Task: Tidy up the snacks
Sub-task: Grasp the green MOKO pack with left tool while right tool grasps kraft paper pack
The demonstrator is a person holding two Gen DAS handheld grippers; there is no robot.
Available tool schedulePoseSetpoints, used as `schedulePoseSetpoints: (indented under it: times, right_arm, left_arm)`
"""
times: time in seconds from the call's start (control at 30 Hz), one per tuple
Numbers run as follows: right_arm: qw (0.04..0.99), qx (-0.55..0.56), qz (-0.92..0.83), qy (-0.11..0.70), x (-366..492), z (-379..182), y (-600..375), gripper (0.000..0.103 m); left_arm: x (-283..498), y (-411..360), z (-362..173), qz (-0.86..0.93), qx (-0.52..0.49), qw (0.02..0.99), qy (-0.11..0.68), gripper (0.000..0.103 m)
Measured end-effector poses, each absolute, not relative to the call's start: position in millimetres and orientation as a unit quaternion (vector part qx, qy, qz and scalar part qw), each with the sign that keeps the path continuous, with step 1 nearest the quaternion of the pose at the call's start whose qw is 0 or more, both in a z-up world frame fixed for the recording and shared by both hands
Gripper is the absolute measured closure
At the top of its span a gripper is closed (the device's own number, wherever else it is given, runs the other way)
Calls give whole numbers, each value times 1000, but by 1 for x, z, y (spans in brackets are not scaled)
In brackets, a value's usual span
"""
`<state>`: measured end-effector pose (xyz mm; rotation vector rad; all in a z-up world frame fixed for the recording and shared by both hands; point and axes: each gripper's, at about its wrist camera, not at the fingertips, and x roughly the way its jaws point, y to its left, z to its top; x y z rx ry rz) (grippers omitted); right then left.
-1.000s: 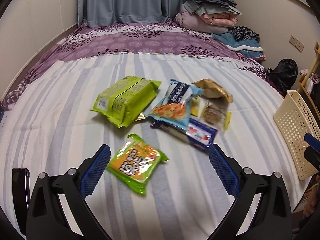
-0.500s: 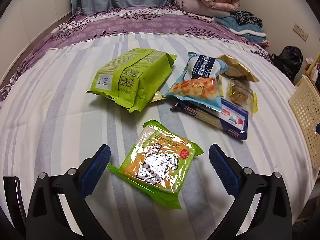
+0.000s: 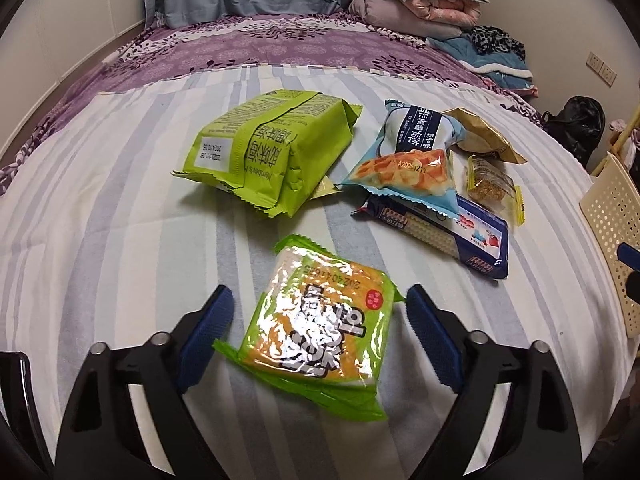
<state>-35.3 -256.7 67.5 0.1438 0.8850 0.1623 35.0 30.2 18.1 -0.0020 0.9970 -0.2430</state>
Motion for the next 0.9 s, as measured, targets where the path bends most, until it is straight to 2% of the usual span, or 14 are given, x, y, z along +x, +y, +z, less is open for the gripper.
schedulePoseSetpoints:
  times: [0.03, 0.1, 0.17, 0.63, 0.9]
  right_arm:
    - [897, 69, 80, 428, -32, 66, -256, 5]
    - [897, 65, 82, 430, -25, 63, -252, 5]
    - [897, 59, 85, 430, -16, 60, -249, 5]
    - [905, 10, 78, 419, 97, 44, -245, 5]
    - [892, -6, 111, 437, 160, 33, -236, 5]
  left_arm:
    - [34, 31, 19, -115, -3, 872, 476, 21]
    - [33, 34, 22, -111, -5, 874, 474, 32]
    - [31, 37, 24, -106, -9, 875, 472, 33]
    - [22, 52, 51, -104, -27, 888, 447, 35]
    - [25, 52, 45, -107, -27, 880, 462, 34]
